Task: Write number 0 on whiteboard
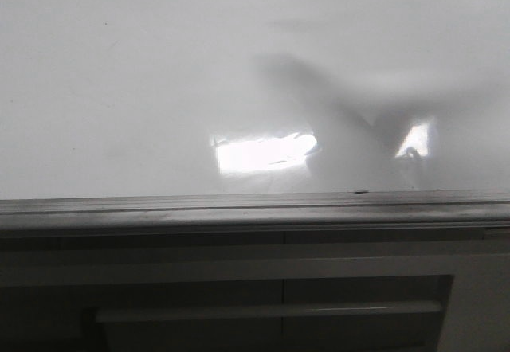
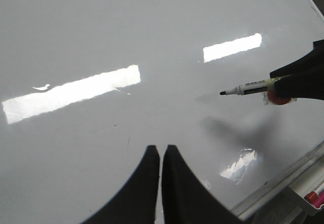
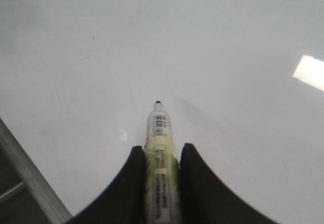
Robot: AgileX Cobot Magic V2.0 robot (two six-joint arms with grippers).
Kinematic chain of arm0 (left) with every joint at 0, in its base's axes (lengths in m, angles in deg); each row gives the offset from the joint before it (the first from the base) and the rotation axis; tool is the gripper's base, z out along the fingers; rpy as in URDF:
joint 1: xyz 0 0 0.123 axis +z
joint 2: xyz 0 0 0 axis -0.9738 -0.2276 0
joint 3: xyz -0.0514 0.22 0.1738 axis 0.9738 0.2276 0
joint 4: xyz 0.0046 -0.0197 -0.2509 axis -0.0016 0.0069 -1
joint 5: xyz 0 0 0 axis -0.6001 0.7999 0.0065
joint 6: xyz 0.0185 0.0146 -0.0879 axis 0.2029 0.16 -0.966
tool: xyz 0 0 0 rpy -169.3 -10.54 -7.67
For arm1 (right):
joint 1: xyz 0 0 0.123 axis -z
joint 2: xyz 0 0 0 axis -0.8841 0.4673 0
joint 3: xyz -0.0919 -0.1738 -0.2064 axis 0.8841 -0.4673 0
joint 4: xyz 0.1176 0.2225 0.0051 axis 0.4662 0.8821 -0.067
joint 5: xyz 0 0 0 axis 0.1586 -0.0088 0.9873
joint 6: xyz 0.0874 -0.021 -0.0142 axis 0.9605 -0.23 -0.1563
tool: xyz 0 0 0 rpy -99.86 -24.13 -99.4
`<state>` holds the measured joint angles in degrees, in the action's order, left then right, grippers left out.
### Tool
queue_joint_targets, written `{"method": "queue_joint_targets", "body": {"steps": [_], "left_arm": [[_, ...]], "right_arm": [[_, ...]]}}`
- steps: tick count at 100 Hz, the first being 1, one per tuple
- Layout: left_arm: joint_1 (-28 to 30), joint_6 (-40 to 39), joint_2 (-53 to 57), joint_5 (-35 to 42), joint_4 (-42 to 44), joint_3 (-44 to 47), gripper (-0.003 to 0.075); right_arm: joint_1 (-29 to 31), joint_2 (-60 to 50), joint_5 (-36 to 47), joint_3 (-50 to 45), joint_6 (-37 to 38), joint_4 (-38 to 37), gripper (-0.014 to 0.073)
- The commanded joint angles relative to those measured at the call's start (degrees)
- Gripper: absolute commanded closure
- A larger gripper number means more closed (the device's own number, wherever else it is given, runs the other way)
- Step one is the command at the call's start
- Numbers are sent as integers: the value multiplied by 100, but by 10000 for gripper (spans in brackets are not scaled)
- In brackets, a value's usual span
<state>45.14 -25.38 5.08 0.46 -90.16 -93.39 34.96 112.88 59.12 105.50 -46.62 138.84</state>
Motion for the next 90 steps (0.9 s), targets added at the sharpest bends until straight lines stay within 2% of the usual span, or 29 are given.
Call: {"method": "queue_joint_targets", "body": {"steps": [1, 36, 90], "left_arm": [[-20, -54, -36, 474, -146, -153, 740], [-20, -54, -36, 474, -193, -153, 740], [-20, -54, -36, 474, -193, -143, 740]], "right_arm": [[24, 142, 256, 274, 7, 123, 641], [24, 723, 214, 399, 7, 123, 641], [24, 996, -739, 498, 7, 111, 641]]}}
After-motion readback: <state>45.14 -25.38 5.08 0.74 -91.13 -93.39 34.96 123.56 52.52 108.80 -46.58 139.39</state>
